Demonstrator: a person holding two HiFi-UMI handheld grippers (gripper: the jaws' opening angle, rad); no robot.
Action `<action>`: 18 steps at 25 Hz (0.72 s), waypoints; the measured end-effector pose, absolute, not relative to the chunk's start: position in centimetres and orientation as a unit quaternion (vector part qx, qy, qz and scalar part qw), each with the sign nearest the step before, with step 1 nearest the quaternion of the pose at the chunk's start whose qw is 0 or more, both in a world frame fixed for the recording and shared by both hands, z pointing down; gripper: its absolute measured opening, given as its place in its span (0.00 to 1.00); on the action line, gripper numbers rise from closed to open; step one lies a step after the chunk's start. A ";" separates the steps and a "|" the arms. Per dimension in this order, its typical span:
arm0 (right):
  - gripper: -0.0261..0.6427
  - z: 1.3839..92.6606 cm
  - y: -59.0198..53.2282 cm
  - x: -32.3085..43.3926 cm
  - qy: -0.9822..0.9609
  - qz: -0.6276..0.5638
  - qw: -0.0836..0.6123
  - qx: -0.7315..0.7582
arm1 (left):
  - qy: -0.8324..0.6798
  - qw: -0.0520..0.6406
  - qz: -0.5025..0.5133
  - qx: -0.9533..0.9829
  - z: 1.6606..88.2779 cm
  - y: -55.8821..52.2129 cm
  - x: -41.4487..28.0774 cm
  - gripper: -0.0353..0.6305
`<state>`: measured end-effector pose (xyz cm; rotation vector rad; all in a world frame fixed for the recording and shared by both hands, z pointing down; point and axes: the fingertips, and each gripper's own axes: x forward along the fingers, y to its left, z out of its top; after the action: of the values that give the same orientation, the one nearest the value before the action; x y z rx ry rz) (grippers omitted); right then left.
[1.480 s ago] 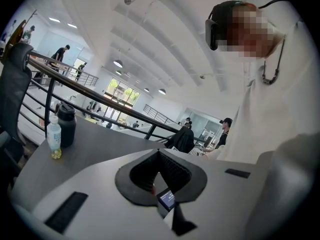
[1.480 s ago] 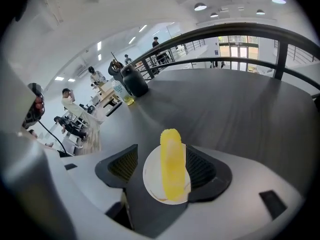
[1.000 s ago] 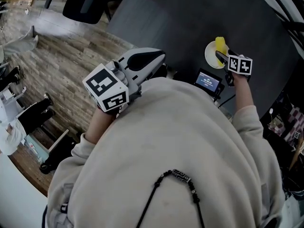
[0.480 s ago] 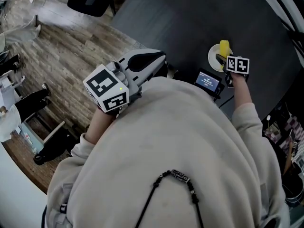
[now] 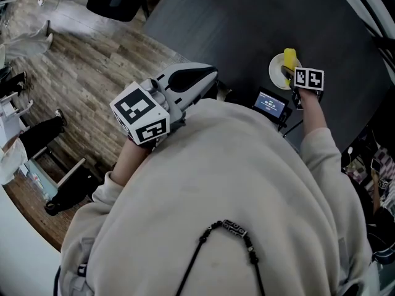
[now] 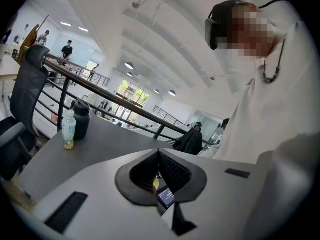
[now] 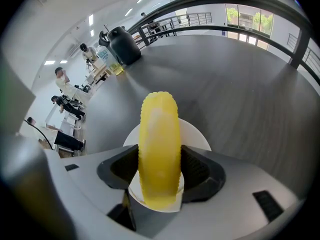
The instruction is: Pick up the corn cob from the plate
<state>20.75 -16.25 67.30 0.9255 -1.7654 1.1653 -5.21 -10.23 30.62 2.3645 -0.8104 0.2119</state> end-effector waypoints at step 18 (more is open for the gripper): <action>0.43 67.2 -14.4 20.7 -0.698 0.468 0.399 0.367 | -0.280 0.303 0.090 0.907 30.5 -10.0 -4.4 0.06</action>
<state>20.71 -14.40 67.20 0.9281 -1.7675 1.1847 -4.44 -10.03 30.48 2.4033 -0.7425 0.2398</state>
